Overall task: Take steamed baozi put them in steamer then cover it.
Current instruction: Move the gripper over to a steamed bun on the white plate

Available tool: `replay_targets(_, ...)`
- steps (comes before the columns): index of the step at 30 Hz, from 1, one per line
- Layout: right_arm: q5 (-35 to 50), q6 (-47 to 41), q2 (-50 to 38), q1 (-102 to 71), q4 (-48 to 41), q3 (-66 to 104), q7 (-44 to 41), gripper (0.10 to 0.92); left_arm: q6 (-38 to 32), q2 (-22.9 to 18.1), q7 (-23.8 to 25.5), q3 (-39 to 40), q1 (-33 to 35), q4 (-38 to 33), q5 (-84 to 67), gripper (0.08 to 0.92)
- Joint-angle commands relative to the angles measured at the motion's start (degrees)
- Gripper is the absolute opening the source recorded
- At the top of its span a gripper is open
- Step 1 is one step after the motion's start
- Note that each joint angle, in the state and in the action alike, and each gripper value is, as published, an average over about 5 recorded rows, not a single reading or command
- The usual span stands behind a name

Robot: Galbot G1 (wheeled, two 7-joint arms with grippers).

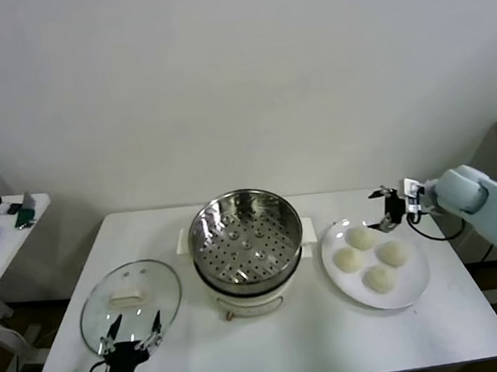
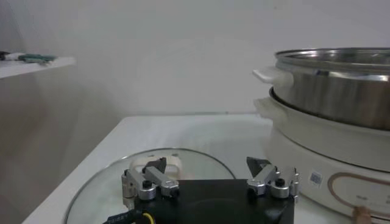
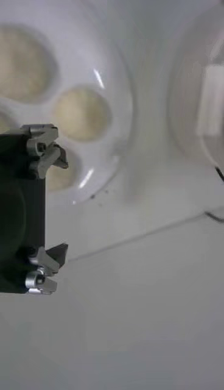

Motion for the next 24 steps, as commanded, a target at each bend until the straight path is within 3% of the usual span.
replay_targets(1,-0.16,4.63,10.00,15.31,-12.96,-23.16,-13.35,0.823,-0.42,-0.49,0.02,-0.02,0.10,0.22,-0.09,0.823)
replay_targets(24,-5.63,7.32,23.72,-2.23,-29.83,-7.29,-3.41,0.823,-2.56,-1.01,-0.02,-0.42,1.60,1.18,-0.08,0.823)
